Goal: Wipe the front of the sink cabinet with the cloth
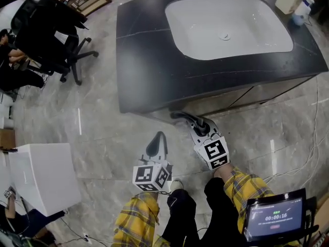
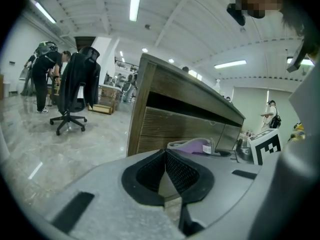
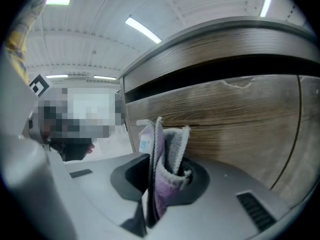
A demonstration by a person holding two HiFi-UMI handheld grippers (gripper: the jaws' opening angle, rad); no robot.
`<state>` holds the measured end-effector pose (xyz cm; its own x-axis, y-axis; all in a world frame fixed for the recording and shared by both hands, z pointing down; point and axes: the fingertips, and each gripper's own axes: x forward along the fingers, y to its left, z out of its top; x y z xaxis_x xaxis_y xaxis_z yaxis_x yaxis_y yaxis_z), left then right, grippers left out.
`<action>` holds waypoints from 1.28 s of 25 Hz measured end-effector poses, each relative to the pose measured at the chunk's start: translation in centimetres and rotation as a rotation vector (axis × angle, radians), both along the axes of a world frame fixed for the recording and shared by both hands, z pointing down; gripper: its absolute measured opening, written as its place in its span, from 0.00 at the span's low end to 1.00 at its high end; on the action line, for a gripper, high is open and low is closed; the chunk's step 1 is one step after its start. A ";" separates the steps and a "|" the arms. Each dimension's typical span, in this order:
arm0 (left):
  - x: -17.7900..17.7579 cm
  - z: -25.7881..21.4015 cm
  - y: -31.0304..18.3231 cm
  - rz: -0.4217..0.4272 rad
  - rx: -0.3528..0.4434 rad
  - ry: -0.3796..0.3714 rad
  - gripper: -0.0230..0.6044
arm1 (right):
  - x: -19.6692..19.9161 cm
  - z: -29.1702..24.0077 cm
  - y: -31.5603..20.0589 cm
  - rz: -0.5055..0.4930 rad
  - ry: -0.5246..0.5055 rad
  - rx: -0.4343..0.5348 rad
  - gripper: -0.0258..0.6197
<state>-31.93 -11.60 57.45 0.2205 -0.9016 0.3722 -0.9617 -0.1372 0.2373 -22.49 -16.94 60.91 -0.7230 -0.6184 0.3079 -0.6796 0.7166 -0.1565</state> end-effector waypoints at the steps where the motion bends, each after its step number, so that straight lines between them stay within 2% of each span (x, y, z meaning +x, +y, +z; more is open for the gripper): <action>1: 0.6 0.0 -0.3 0.001 0.001 0.005 0.05 | 0.9 0.0 -0.2 0.010 0.001 0.000 0.11; 7: 5.4 0.0 -2.3 0.045 0.010 0.016 0.05 | 5.5 0.0 -1.5 0.044 0.007 0.000 0.11; 17: 11.2 0.8 -4.7 0.103 0.000 0.003 0.05 | 12.3 0.2 -3.7 0.104 0.004 -0.003 0.11; 32: 21.2 1.3 -7.8 0.224 0.024 -0.001 0.05 | 25.3 2.0 -5.8 0.298 0.034 -0.048 0.11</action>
